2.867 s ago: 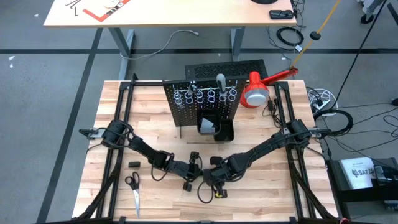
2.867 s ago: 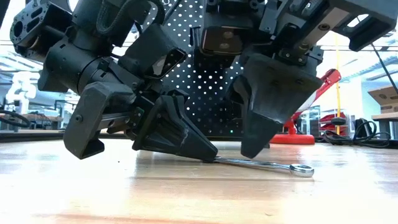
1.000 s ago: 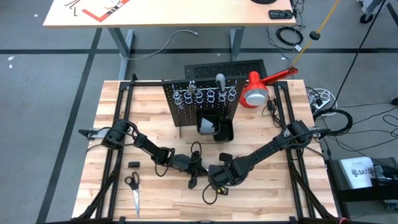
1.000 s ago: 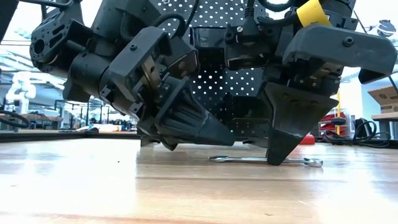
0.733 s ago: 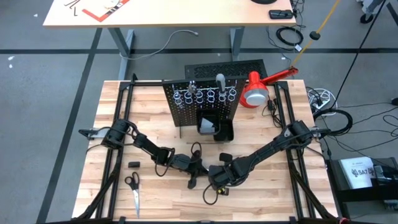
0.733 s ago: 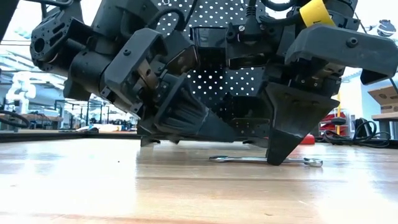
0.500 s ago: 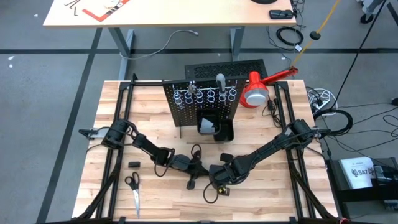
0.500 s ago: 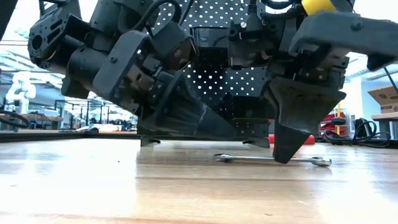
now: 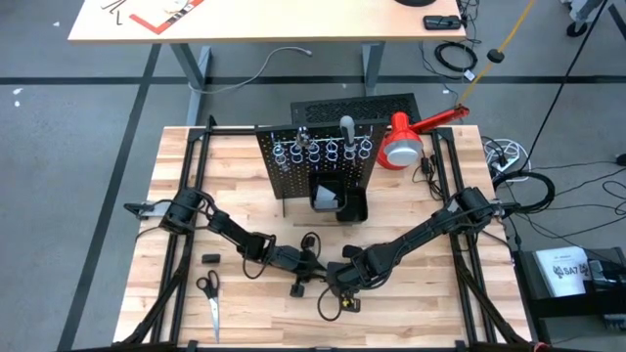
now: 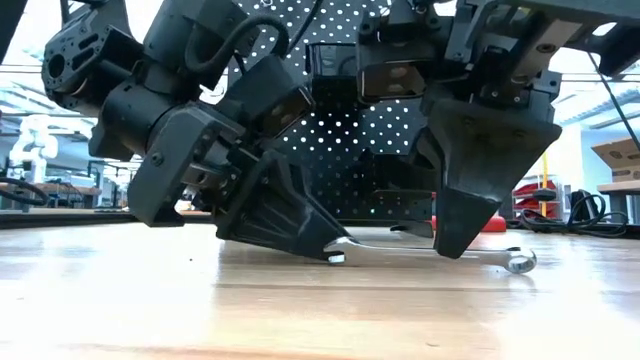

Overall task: Hang tools onto peg board
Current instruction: Hang the wrench on the pegboard

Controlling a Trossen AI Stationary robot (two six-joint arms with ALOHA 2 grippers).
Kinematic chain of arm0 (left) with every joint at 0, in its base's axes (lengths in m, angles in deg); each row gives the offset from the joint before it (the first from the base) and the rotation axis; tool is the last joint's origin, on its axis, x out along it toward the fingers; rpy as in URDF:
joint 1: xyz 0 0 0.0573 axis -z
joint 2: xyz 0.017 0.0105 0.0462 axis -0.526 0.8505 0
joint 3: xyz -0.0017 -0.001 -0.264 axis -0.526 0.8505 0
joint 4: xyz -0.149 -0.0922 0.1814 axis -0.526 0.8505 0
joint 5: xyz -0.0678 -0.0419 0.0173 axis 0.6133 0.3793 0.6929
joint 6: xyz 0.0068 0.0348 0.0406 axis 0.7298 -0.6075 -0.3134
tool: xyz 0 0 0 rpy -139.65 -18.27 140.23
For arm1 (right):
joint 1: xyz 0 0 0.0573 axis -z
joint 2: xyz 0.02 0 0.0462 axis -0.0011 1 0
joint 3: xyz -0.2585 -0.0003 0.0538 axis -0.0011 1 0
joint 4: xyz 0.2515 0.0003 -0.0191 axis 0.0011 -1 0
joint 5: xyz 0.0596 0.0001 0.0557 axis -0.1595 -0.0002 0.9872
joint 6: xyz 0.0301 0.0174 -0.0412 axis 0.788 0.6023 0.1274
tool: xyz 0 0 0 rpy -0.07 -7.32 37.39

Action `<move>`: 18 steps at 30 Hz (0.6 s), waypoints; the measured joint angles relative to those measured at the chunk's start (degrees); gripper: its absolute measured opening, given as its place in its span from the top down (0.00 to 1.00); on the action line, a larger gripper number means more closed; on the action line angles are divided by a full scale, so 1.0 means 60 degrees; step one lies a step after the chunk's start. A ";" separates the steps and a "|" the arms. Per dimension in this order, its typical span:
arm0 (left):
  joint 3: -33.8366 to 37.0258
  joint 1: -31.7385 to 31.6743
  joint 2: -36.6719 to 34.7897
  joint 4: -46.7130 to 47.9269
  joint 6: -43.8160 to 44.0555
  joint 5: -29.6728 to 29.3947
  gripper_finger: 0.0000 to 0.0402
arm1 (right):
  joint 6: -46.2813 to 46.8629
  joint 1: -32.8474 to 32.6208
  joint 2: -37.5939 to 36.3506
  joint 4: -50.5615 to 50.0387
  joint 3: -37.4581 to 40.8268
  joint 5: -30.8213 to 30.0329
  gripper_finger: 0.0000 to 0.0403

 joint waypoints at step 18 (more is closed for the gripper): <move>0.0055 0.0127 -0.1392 0.1580 -0.0407 0.1039 0.61 | -0.0035 0.0004 -0.0018 -0.0004 -0.0015 0.0163 1.00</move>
